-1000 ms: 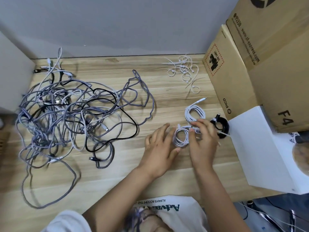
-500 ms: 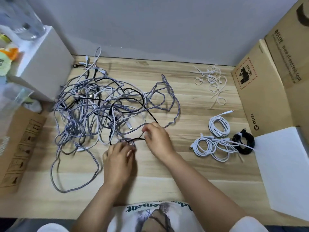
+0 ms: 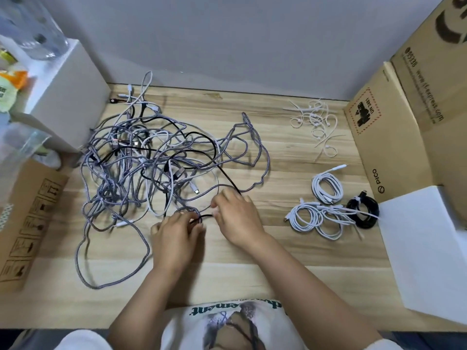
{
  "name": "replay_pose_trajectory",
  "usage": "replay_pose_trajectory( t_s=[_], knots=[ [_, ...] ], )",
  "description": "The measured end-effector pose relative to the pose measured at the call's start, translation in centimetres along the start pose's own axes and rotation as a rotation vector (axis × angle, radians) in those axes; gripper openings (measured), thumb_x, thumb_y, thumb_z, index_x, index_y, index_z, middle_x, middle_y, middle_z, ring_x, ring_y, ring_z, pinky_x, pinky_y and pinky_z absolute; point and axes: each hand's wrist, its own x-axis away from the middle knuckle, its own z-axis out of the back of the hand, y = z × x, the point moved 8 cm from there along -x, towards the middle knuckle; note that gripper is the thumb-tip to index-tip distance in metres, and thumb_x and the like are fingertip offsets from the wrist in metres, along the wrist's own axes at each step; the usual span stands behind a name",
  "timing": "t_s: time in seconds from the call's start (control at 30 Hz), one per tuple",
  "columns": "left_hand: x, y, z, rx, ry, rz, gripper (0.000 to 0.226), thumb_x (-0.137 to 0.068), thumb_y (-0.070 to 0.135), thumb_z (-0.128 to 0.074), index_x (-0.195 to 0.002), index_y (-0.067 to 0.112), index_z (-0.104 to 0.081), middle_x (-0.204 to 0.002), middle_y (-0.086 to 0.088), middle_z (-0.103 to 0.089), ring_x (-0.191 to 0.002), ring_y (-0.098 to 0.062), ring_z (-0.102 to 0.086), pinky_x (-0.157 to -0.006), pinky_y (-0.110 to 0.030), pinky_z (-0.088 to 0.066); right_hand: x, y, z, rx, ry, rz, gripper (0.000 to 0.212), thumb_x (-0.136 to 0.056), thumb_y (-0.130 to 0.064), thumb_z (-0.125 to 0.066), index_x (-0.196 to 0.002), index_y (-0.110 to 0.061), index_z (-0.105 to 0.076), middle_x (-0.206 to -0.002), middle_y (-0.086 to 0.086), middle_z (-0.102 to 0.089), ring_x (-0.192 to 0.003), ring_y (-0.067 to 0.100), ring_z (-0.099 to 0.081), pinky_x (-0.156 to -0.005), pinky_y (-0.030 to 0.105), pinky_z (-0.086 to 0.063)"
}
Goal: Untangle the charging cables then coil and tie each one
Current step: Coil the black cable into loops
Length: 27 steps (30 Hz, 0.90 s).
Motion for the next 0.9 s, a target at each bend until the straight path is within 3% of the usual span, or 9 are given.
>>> replay_pose_trajectory(
  t_s=[0.1,0.17,0.3,0.43,0.6,0.67,0.77,0.83,0.9],
  knots=[
    [-1.0,0.5,-0.6,-0.258,-0.12,-0.002,0.026,-0.086,0.043,-0.059,-0.103,0.024,-0.066,-0.108,-0.001,-0.063,-0.108,-0.025,-0.053,-0.086,-0.037,-0.032,0.6,1.3,-2.6,0.118,-0.172,-0.055,0.034,-0.092,-0.028,-0.053,-0.124,-0.02,-0.049,-0.127,0.004,-0.045,-0.124,0.024,-0.038,-0.096,0.037,-0.03],
    [-1.5,0.8,-0.8,-0.309,-0.172,-0.015,0.029,-0.088,0.046,-0.056,-0.101,0.023,-0.067,-0.11,-0.002,-0.059,-0.11,-0.024,-0.051,-0.087,-0.036,-0.033,1.2,1.8,-2.8,0.005,-0.132,-0.091,0.031,-0.089,-0.022,-0.058,-0.119,-0.016,-0.055,-0.121,0.007,-0.047,-0.118,0.027,-0.042,-0.096,0.036,-0.035],
    [-1.9,2.3,2.5,0.117,0.012,-0.068,0.016,-0.087,0.03,-0.062,-0.08,0.016,-0.06,-0.085,-0.005,-0.061,-0.087,-0.03,-0.057,-0.071,-0.038,-0.042,3.2,2.3,0.8,-0.58,0.334,-0.184,0.01,-0.081,-0.01,-0.067,-0.085,-0.017,-0.061,-0.089,-0.006,-0.053,-0.086,0.01,-0.055,-0.077,0.025,-0.045],
    [-1.7,4.1,4.9,0.533,0.064,-0.03,0.022,-0.088,0.035,-0.06,-0.074,0.02,-0.052,-0.061,0.004,-0.055,-0.062,-0.022,-0.049,-0.062,-0.039,-0.041,4.7,2.6,2.9,-1.043,0.547,-0.373,0.024,-0.082,-0.009,-0.07,-0.069,-0.025,-0.058,-0.078,-0.004,-0.059,-0.071,0.001,-0.053,-0.069,0.015,-0.041],
    [-0.6,6.7,7.5,0.808,0.14,-0.101,0.016,-0.084,0.037,-0.054,-0.073,0.025,-0.052,-0.063,0.011,-0.053,-0.06,-0.011,-0.044,-0.06,-0.033,-0.038,5.0,3.2,3.1,-1.108,0.553,-0.618,0.017,-0.084,-0.033,-0.067,-0.068,-0.031,-0.062,-0.093,-0.005,-0.056,-0.1,0.019,-0.054,-0.093,0.029,-0.041],
    [-0.3,7.3,8.3,0.903,0.153,-0.134,0.014,-0.085,0.033,-0.055,-0.074,0.025,-0.053,-0.065,0.014,-0.054,-0.061,-0.005,-0.045,-0.06,-0.025,-0.038,5.7,4.1,2.8,-1.168,0.535,-0.756,0.011,-0.085,-0.033,-0.067,-0.078,-0.029,-0.058,-0.101,-0.006,-0.052,-0.103,0.016,-0.049,-0.09,0.027,-0.04],
    [-0.4,8.2,8.5,0.958,0.058,-0.228,0.009,-0.084,0.027,-0.058,-0.077,0.024,-0.055,-0.065,0.016,-0.056,-0.062,0.0,-0.046,-0.058,-0.014,-0.038,4.8,2.6,1.2,-1.835,0.241,-0.813,0.015,-0.093,-0.033,-0.053,-0.086,-0.019,-0.054,-0.1,0.006,-0.062,-0.087,0.013,-0.056,-0.072,0.025,-0.044],
    [-0.4,9.1,7.9,0.881,-0.08,-0.348,0.01,-0.083,0.029,-0.061,-0.076,0.024,-0.056,-0.065,0.016,-0.056,-0.061,0.002,-0.045,-0.058,-0.014,-0.037,3.8,0.2,2.4,-2.258,0.087,-0.667,0.018,-0.09,-0.027,-0.048,-0.087,-0.011,-0.053,-0.087,0.01,-0.068,-0.076,0.017,-0.064,-0.067,0.029,-0.054],
    [-0.4,9.2,6.8,0.708,-0.194,-0.452,0.008,-0.082,0.04,-0.059,-0.078,0.033,-0.059,-0.064,0.014,-0.054,-0.059,0.001,-0.045,-0.057,-0.018,-0.039,3.0,-0.5,4.6,-2.351,0.066,-0.496,0.022,-0.087,-0.022,-0.044,-0.097,-0.007,-0.055,-0.06,0.001,-0.061,-0.054,0.012,-0.06,-0.058,0.023,-0.056]
  ],
)
